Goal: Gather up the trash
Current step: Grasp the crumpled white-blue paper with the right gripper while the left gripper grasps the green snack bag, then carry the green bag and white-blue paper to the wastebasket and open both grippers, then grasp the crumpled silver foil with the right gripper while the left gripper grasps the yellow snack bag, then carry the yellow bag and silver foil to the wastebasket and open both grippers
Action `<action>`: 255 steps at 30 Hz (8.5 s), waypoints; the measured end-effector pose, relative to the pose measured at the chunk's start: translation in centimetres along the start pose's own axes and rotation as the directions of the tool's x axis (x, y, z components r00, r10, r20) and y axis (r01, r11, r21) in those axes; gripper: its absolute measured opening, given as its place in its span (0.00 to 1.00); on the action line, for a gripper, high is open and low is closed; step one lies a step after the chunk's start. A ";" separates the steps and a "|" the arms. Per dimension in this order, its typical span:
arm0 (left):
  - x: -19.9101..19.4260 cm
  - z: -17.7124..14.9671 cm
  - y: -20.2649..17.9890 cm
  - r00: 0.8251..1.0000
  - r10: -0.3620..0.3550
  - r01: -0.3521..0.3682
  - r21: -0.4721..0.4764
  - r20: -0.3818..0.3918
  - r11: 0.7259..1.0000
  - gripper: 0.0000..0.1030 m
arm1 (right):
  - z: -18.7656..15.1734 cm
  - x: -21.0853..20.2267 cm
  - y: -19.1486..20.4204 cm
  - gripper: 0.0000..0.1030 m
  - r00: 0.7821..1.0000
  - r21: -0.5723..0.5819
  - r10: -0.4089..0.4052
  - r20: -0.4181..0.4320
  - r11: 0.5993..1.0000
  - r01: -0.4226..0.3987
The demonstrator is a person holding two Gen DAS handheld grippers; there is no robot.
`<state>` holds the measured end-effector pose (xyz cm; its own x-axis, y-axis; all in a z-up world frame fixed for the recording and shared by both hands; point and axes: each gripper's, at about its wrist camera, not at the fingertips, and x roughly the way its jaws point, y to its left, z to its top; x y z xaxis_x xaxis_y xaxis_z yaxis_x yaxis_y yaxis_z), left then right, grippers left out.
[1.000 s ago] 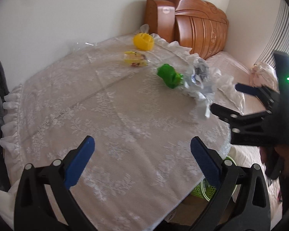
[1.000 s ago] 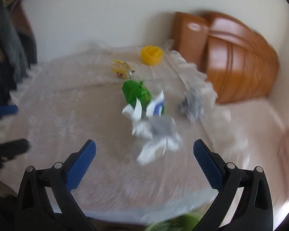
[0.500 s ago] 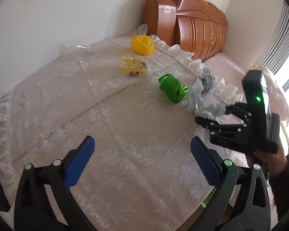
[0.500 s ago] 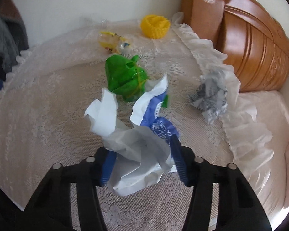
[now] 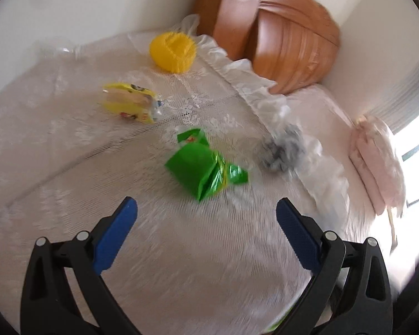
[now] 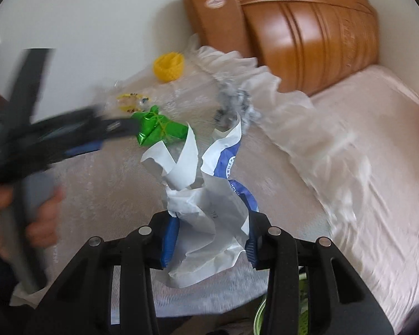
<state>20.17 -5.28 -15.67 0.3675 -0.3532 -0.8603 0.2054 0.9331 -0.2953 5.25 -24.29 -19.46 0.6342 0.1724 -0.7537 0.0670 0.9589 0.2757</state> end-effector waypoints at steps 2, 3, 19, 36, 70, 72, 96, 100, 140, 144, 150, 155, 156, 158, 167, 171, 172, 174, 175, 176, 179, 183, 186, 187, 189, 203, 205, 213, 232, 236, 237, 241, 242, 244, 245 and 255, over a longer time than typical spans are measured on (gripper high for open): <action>1.7 0.9 0.0 0.999 0.033 -0.034 -0.082 -0.010 0.996 0.93 | -0.7 -0.9 -0.5 0.39 1.000 0.033 0.001 0.006 0.999 -0.001; 2.2 1.2 0.1 0.999 0.043 -0.044 -0.122 -0.007 0.992 0.92 | -1.1 -1.3 -0.8 0.39 1.000 0.047 0.003 0.009 0.999 -0.003; 5.7 1.7 -0.6 0.992 0.126 -0.129 -0.281 -0.029 0.951 0.53 | -4.2 -4.1 -2.9 0.39 1.000 0.129 -0.006 0.011 0.992 0.004; -5.7 -4.4 0.0 0.990 0.070 -0.079 0.072 0.119 0.994 0.47 | -5.3 -5.5 0.5 0.39 0.999 0.078 0.033 0.039 0.996 -0.036; -11.1 -21.5 -14.1 0.976 -0.202 0.209 0.631 -0.084 0.747 0.48 | -22.8 -10.7 -12.0 0.39 0.952 0.419 -0.268 -0.145 0.855 0.305; -11.1 -21.9 -14.9 0.974 -0.208 0.215 0.639 -0.087 0.738 0.48 | -23.7 -10.5 -13.0 0.39 0.949 0.430 -0.272 -0.159 0.846 0.315; -6.6 -26.8 -22.6 0.970 -0.150 0.243 0.699 -0.193 0.672 0.48 | -29.6 -15.6 -21.1 0.97 0.924 0.593 -0.328 -0.196 0.711 0.378; -4.7 -27.7 -24.1 0.966 -0.134 0.252 0.707 -0.219 0.661 0.48 | -30.9 -17.7 -22.8 0.97 0.913 0.628 -0.354 -0.202 0.669 0.398; -8.6 -21.5 -13.9 0.999 -0.040 0.021 0.586 0.020 0.810 0.92 | -22.5 -11.9 -15.8 0.98 0.955 0.506 -0.265 -0.134 0.810 0.296; -9.6 -19.4 -9.4 0.998 0.010 -0.036 0.499 0.054 0.866 0.92 | -18.7 -9.2 -12.0 0.97 0.971 0.407 -0.210 -0.112 0.882 0.238; -10.0 -17.2 -3.8 0.996 0.069 -0.089 0.385 0.065 0.918 0.93 | -14.9 -6.0 -6.9 0.97 0.982 0.285 -0.156 -0.108 0.941 0.181; -9.8 -15.3 -1.2 0.991 0.098 -0.122 0.335 0.086 0.934 0.92 | -11.5 -4.2 -3.7 0.97 0.987 0.200 -0.133 -0.090 0.968 0.149; -9.7 -14.8 -0.8 0.990 0.104 -0.130 0.329 0.094 0.935 0.93 | -10.5 -3.8 -3.0 0.97 0.988 0.177 -0.130 -0.080 0.974 0.142; -9.5 -12.8 0.1 0.987 0.112 -0.144 0.314 0.117 0.939 0.92 | -8.5 -3.3 -1.8 0.98 0.990 0.142 -0.124 -0.060 0.981 0.132; -6.7 -4.0 2.6 0.978 0.133 -0.173 0.267 0.159 0.948 0.92 | 2.1 2.3 1.8 0.98 0.991 0.019 -0.133 0.003 0.991 0.133; -4.8 -0.8 3.9 0.986 0.116 -0.143 0.240 0.121 0.960 0.92 | 6.5 6.3 2.1 0.98 0.984 0.001 -0.179 0.004 0.984 0.179; -4.5 -0.2 4.2 0.987 0.113 -0.138 0.231 0.118 0.963 0.93 | 7.5 7.3 2.0 0.98 0.982 0.003 -0.190 0.002 0.982 0.190; -3.7 1.0 4.9 0.987 0.110 -0.133 0.217 0.116 0.967 0.92 | 9.0 9.2 1.7 0.97 0.978 0.010 -0.208 -0.008 0.978 0.208; -3.4 1.5 5.2 0.987 0.111 -0.133 0.213 0.114 0.968 0.92 | 9.5 10.0 1.5 0.97 0.976 0.014 -0.218 -0.013 0.976 0.218; -3.0 2.1 5.4 0.988 0.111 -0.132 0.209 0.111 0.969 0.92 | 10.0 10.7 1.5 0.97 0.973 0.016 -0.229 -0.014 0.973 0.230; -1.8 3.6 6.0 0.988 0.110 -0.130 0.193 0.112 0.973 0.92 | 11.0 12.6 1.4 0.97 0.964 0.001 -0.266 -0.017 0.964 0.266; 0.2 5.3 6.5 0.991 0.105 -0.118 0.160 0.087 0.980 0.92 | 11.3 14.0 0.9 0.63 0.964 -0.007 -0.261 -0.058 0.965 0.261; 1.8 6.3 6.5 0.992 0.105 -0.114 0.140 0.067 0.984 0.92 | 10.9 14.1 0.8 0.56 0.966 -0.011 -0.249 -0.063 0.969 0.249; 2.2 6.5 6.4 0.992 0.111 -0.119 0.141 0.068 0.983 0.92 | 10.8 14.0 0.9 0.55 0.966 -0.022 -0.250 -0.060 0.968 0.250; 3.1 7.1 6.1 0.990 0.125 -0.134 0.151 0.066 0.979 0.92 | 10.6 13.5 1.1 0.54 0.966 -0.033 -0.253 -0.053 0.967 0.252; 7.8 9.3 5.5 0.979 0.183 -0.199 0.216 0.091 0.956 0.84 | 7.4 7.0 1.0 0.55 0.986 0.081 -0.164 -0.015 0.983 0.164; 8.3 9.5 5.6 0.979 0.185 -0.199 0.228 0.082 0.953 0.72 | 7.0 6.5 1.1 0.55 0.987 0.094 -0.158 -0.015 0.983 0.158; 7.6 8.9 6.3 0.987 0.134 -0.152 0.235 0.090 0.960 0.36 | 5.8 5.0 2.0 0.55 0.989 0.095 -0.148 -0.001 0.984 0.148; -4.2 0.2 4.3 0.989 0.020 -0.052 0.221 0.144 0.974 0.26 | -1.0 -2.5 2.0 0.55 0.991 0.140 -0.123 0.056 0.984 0.114; -7.1 -3.3 1.9 0.992 -0.019 -0.011 0.244 0.123 0.970 0.26 | -4.3 -5.1 0.5 0.55 0.988 0.166 -0.141 0.061 0.978 0.129; -7.7 -4.1 1.0 0.993 -0.031 -0.001 0.266 0.118 0.964 0.26 | -5.4 -5.9 -0.1 0.55 0.986 0.184 -0.157 0.063 0.972 0.143; -9.5 -7.6 -3.0 0.992 -0.074 0.034 0.349 0.103 0.937 0.26 | -9.0 -8.5 -2.7 0.55 0.978 0.266 -0.198 0.060 0.948 0.176; -9.8 -8.5 -4.2 0.991 -0.093 0.053 0.369 0.092 0.928 0.26 | -9.9 -9.0 -3.3 0.55 0.976 0.284 -0.209 0.057 0.941 0.185; -10.2 -10.3 -6.4 0.990 -0.124 0.084 0.407 0.072 0.909 0.26 | -11.8 -10.4 -4.7 0.55 0.970 0.320 -0.237 0.047 0.924 0.210; -10.3 -11.4 -7.9 0.988 -0.145 0.106 0.437 0.057 0.893 0.26 | -12.5 -10.9 -5.3 0.55 0.968 0.335 -0.247 0.043 0.916 0.219; -10.8 -17.3 -17.3 0.968 -0.250 0.213 0.614 -0.027 0.760 0.26 | -17.5 -15.4 -10.1 0.55 0.944 0.446 -0.327 0.050 0.853 0.272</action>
<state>-3.05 -16.38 -8.47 0.2803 -0.5732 -0.7700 0.7917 0.5917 -0.1523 -18.66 -32.69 -21.11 0.6149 -0.1619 -0.7718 0.5734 0.7637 0.2966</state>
